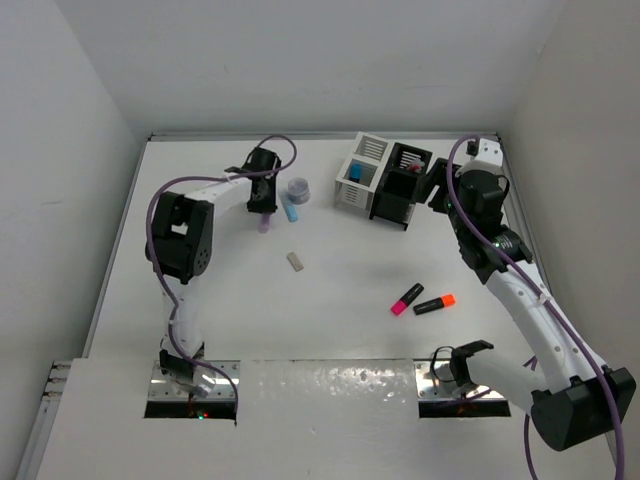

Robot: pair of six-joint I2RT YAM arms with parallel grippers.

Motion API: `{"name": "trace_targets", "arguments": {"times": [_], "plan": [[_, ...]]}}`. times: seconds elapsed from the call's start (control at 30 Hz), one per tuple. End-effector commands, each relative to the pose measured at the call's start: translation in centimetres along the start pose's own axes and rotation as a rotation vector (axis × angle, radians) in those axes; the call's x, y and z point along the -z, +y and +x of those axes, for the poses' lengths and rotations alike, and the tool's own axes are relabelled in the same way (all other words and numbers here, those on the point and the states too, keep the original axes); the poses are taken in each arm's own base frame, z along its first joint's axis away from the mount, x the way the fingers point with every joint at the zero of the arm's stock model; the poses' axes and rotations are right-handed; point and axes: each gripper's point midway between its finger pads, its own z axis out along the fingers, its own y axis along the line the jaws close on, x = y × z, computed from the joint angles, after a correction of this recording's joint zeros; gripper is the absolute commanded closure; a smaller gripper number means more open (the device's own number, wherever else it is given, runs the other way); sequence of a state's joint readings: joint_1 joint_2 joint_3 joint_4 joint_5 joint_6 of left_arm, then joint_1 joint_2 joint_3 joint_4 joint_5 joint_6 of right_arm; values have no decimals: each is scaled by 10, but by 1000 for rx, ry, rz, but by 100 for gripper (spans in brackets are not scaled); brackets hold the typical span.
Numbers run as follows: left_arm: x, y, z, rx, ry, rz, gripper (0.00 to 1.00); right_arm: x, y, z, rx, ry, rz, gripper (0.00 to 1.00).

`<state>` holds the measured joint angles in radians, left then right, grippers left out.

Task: Sort the stationery into containers
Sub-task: Pick up the pen from the center of the board.

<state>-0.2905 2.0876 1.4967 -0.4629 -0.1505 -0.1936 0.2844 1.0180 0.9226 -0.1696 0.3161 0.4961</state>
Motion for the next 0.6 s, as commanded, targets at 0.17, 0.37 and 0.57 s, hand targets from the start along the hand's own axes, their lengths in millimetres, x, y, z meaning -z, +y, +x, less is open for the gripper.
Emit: {"name": "trace_targets", "arguments": {"times": [0.17, 0.37, 0.57], "plan": [[150, -56, -214, -88, -644, 159, 100, -1, 2, -14, -6, -58, 1, 32], [158, -186, -204, -204, -734, 459, 100, 3, 0, -14, -4, -60, 3, 32], [147, -230, -190, -208, -766, 532, 100, 12, -8, -14, 5, -65, 26, 32]]}}
